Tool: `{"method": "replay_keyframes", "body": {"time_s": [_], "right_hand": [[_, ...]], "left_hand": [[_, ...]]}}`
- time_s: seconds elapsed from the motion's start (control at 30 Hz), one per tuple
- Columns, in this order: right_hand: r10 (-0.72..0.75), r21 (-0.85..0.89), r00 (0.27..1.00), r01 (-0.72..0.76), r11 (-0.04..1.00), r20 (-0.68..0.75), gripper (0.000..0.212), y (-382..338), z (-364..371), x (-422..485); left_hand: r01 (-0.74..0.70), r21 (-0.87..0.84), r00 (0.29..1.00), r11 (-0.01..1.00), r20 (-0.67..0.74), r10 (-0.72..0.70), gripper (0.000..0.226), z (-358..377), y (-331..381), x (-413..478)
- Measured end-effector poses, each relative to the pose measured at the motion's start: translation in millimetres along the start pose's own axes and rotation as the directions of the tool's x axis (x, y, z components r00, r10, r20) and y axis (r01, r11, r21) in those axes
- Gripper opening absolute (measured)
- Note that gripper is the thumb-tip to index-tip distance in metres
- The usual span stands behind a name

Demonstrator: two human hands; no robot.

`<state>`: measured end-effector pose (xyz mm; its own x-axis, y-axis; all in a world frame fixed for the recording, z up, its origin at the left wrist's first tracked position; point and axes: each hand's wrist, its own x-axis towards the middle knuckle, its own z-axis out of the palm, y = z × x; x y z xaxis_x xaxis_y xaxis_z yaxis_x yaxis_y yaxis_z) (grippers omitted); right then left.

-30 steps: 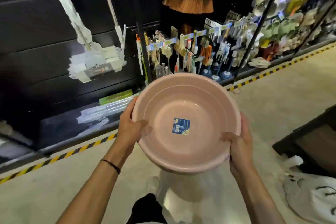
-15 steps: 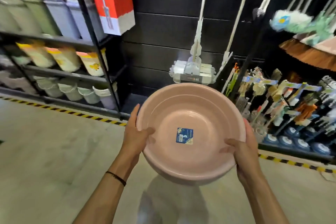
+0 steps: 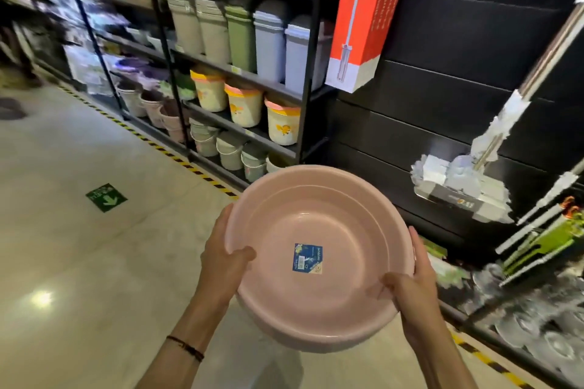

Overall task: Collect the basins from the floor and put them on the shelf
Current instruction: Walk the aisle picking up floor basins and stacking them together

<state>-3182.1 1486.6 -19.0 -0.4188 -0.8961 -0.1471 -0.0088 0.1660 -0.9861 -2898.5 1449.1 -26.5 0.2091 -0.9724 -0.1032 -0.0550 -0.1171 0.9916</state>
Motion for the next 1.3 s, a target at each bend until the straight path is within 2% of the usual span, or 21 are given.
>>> {"method": "replay_keyframes", "body": {"time_s": [0.17, 0.3, 0.6, 0.8, 0.93, 1.07, 1.3], "right_hand": [[0.028, -0.012, 0.994, -0.026, 1.0, 0.107, 0.114, -12, 108, 21], [0.03, -0.024, 0.985, -0.026, 0.999, 0.17, 0.114, -17, 183, 39], [0.045, -0.084, 0.962, -0.023, 0.996, 0.269, 0.112, -23, 317, 111], [0.052, -0.061, 0.907, -0.03, 0.998, 0.418, 0.109, -37, 411, 196], [0.059, -0.04, 0.873, -0.045, 0.998, 0.484, 0.112, -61, 485, 244], [0.03, -0.033, 0.82, -0.014, 0.999, 0.572, 0.108, -84, 560, 276], [0.059, -0.092, 0.83, -0.008, 0.996, 0.555, 0.11, -97, 714, 318]], "left_hand": [[0.034, -0.002, 0.991, 0.999, -0.126, -0.034, 0.096, -85, 5, 51], [0.048, -0.012, 0.979, 0.999, -0.196, -0.049, 0.092, -136, 3, 91], [0.101, -0.083, 0.93, 0.991, -0.345, -0.124, 0.095, -198, -4, 188], [0.112, -0.114, 0.883, 0.987, -0.444, -0.152, 0.099, -232, -4, 282], [0.091, -0.099, 0.842, 0.991, -0.524, -0.13, 0.093, -264, 9, 342], [0.074, -0.103, 0.8, 0.992, -0.587, -0.121, 0.097, -300, 22, 394], [0.039, -0.11, 0.754, 0.993, -0.648, -0.102, 0.092, -390, 28, 497]]}}
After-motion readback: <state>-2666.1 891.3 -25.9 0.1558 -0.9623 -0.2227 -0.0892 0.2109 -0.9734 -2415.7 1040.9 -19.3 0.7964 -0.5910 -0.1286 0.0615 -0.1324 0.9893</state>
